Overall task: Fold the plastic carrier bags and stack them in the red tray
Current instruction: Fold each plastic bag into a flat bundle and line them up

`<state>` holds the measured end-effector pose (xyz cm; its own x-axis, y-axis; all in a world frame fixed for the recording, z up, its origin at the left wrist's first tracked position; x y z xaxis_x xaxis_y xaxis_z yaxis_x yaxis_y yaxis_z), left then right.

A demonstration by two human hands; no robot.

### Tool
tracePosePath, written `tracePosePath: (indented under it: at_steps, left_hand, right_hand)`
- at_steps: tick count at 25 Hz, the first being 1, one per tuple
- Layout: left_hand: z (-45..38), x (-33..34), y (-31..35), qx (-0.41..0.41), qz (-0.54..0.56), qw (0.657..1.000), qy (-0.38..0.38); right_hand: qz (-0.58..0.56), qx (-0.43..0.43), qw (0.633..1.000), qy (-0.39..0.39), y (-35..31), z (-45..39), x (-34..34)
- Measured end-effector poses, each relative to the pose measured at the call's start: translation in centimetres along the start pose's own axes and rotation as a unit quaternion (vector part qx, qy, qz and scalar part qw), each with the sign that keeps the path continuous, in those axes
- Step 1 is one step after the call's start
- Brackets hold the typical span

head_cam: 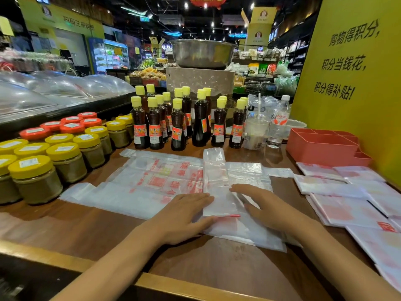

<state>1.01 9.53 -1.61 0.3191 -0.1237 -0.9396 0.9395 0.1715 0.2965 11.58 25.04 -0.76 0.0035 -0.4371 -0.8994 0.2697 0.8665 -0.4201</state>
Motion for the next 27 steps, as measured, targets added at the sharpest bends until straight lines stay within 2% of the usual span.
tracePosePath:
  at_steps: [7, 12, 18, 23, 25, 27]
  left_hand:
    - [0.6, -1.5, 2.1, 0.052, -0.039, 0.996, 0.062]
    - [0.9, -1.5, 2.0, 0.072, -0.050, 0.993, 0.076]
    - [0.8, -1.6, 0.0, 0.070, 0.047, 0.991, 0.106]
    - [1.1, -2.6, -0.9, 0.079, 0.218, 0.960, 0.156]
    - [1.2, -2.9, -1.1, 0.066, 0.239, 0.954, 0.166]
    - [1.1, -3.0, -1.7, 0.040, 0.245, 0.951, 0.185]
  right_hand:
    - [0.012, -0.034, 0.999, 0.031, -3.7, 0.7, 0.0]
    - [-0.014, -0.032, 0.999, 0.006, -4.4, 1.2, 0.3]
    - [-0.150, -0.086, 0.985, 0.016, -4.8, 1.8, 0.2]
    - [-0.299, -0.091, 0.948, 0.068, -4.2, 0.9, -0.3]
    - [-0.297, -0.083, 0.946, 0.098, -4.0, 0.8, -0.6]
    - [-0.235, -0.055, 0.961, 0.134, -3.6, 0.9, -0.9]
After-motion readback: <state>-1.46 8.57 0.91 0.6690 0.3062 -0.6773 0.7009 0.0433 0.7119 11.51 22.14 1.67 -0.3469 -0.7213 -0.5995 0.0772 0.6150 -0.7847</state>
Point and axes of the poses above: each hand's wrist, its own z-axis away from the middle knuckle, its own x-axis out of the palm, y = z × x, the point moved 10 cm from there along -z, towards the middle knuckle, and after that the axes turned 15 degrees about -y, right-handed, at the moved point
